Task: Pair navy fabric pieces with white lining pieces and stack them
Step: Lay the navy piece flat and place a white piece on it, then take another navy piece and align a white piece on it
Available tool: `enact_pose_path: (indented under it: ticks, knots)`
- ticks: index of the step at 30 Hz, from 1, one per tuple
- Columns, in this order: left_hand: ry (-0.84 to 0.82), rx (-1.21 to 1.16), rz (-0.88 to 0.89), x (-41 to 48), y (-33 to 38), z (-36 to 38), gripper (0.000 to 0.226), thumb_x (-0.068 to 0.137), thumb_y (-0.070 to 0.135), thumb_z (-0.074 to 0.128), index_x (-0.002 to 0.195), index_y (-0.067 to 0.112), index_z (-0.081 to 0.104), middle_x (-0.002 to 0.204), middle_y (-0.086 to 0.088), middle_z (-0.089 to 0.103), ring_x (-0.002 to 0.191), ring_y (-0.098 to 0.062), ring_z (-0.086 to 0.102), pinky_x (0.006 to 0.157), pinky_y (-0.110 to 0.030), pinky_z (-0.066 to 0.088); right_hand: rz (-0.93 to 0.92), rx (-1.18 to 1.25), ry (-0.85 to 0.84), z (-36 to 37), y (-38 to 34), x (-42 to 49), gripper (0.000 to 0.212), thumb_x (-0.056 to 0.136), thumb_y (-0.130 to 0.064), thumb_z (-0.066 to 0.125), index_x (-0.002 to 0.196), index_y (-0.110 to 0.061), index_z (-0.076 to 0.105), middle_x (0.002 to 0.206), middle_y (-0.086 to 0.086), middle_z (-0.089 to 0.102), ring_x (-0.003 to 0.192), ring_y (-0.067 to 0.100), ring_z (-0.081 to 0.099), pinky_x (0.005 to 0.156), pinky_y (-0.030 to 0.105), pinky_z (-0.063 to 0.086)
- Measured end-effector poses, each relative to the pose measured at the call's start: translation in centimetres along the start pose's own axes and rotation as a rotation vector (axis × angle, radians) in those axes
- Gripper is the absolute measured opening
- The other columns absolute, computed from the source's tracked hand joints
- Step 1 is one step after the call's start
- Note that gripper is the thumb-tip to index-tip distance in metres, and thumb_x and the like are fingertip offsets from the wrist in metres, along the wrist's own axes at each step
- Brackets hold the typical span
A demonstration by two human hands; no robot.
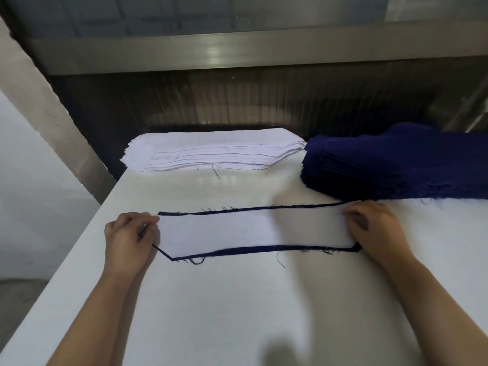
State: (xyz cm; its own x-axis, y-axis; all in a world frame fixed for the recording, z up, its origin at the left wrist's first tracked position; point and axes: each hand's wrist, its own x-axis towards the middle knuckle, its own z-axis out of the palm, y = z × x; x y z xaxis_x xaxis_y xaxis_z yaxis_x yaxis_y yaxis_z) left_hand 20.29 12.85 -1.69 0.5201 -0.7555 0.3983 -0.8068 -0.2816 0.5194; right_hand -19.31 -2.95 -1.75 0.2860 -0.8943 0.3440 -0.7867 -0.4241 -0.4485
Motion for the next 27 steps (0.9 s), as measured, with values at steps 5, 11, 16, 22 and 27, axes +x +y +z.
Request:
enact_pose_path:
  ticks: [5, 11, 16, 22, 27]
  knots:
    - [-0.041, 0.001, -0.022, 0.3, 0.7, 0.0, 0.033, 0.084, 0.022, 0.048, 0.1, 0.007, 0.072, 0.111, -0.012, 0.065, 0.112, -0.034, 0.053, 0.098, -0.036, 0.027, -0.083, 0.024, 0.169, -0.9, -1.4, 0.0, 0.018, 0.078, 0.011, 0.063, 0.089, 0.0, 0.07, 0.091, 0.015, 0.067, 0.083, 0.036, 0.059, 0.075, 0.034, 0.043]
    - [-0.032, -0.019, -0.021, 2.2, 3.8, 2.1, 0.02, 0.088, 0.0, 0.06, 0.102, 0.008, 0.072, 0.113, -0.011, 0.062, 0.112, -0.037, 0.049, 0.096, -0.034, 0.027, -0.213, 0.041, 0.328, -3.0, -3.9, 2.5, 0.018, 0.081, 0.01, 0.062, 0.095, 0.001, 0.068, 0.09, 0.014, 0.066, 0.083, 0.031, 0.058, 0.068, 0.036, 0.049]
    - [-0.116, -0.092, 0.076, 4.4, 9.3, 5.3, 0.02, 0.09, 0.005, 0.059, 0.103, 0.014, 0.07, 0.114, -0.006, 0.061, 0.115, -0.03, 0.048, 0.091, -0.025, 0.023, -0.036, -0.086, 0.19, -3.8, -3.6, 6.7, 0.035, 0.092, -0.013, 0.054, 0.126, -0.008, 0.055, 0.13, 0.012, 0.052, 0.12, 0.03, 0.043, 0.1, 0.038, 0.033]
    - [-0.159, -0.19, 0.081, 6.1, 16.8, 8.7, 0.021, 0.09, 0.01, 0.059, 0.106, 0.018, 0.069, 0.119, -0.004, 0.059, 0.118, -0.031, 0.044, 0.096, -0.028, 0.026, 0.046, -0.268, -0.028, -3.8, -2.6, 9.2, 0.043, 0.096, -0.032, 0.047, 0.136, -0.016, 0.047, 0.142, 0.005, 0.043, 0.13, 0.024, 0.037, 0.104, 0.038, 0.029]
    - [-0.207, -0.296, 0.107, 6.7, 22.2, 10.8, 0.022, 0.09, 0.01, 0.058, 0.107, 0.018, 0.069, 0.118, -0.003, 0.06, 0.118, -0.029, 0.042, 0.1, -0.033, 0.034, -0.026, -0.234, -0.035, -4.6, -2.3, 10.0, 0.036, 0.097, -0.03, 0.047, 0.129, -0.016, 0.054, 0.125, 0.006, 0.06, 0.114, 0.024, 0.051, 0.095, 0.037, 0.039]
